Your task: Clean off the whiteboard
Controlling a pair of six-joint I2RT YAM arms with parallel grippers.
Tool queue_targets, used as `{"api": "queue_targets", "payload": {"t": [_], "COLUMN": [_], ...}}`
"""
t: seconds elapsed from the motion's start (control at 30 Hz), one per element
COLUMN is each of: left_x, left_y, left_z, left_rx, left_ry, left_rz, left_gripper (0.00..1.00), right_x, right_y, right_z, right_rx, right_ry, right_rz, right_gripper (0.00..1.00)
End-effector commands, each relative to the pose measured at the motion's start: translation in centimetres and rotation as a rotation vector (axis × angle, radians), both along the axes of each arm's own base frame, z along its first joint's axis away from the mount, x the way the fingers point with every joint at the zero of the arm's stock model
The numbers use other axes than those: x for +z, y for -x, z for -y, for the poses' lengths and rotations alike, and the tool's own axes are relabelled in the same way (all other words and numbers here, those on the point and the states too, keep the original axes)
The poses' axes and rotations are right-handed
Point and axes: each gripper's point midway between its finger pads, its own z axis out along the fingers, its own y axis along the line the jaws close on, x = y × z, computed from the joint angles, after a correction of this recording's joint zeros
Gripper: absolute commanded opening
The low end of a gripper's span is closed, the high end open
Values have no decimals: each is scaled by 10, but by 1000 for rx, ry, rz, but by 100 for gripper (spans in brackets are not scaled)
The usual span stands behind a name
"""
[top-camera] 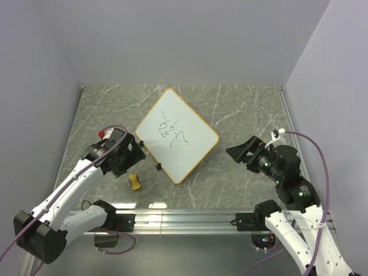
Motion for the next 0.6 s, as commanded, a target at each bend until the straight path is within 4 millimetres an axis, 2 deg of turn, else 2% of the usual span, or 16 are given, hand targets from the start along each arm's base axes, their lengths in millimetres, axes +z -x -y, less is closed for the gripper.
{"api": "queue_targets", "payload": {"t": [0.0, 0.03, 0.07, 0.13, 0.17, 0.23, 0.4, 0.57], "left_x": [-11, -10, -26, -38, -49, -60, -87, -111], "left_y": [9, 6, 12, 15, 16, 15, 12, 8], "left_z": [-12, -9, -11, -9, -6, -3, -7, 0], "left_rx": [80, 77, 74, 63, 57, 50, 58, 32], "left_ry": [-6, 19, 12, 27, 42, 46, -20, -49], "left_rz": [7, 43, 21, 21, 11, -2, -69, -155], "left_gripper": [99, 99, 100, 99, 99, 99, 99, 95], "right_x": [20, 15, 16, 14, 17, 20, 34, 23], "right_y": [3, 3, 2, -1, 0, -2, -5, -7], "right_z": [-7, -7, -6, -8, -11, -16, -21, -16], "right_rx": [103, 109, 107, 119, 141, 161, 174, 147], "right_ry": [70, 91, 102, 112, 103, 95, 64, 96], "right_rz": [38, 7, 6, -6, 0, 1, 25, -14], "right_gripper": [100, 100, 100, 99, 99, 98, 96, 93]}}
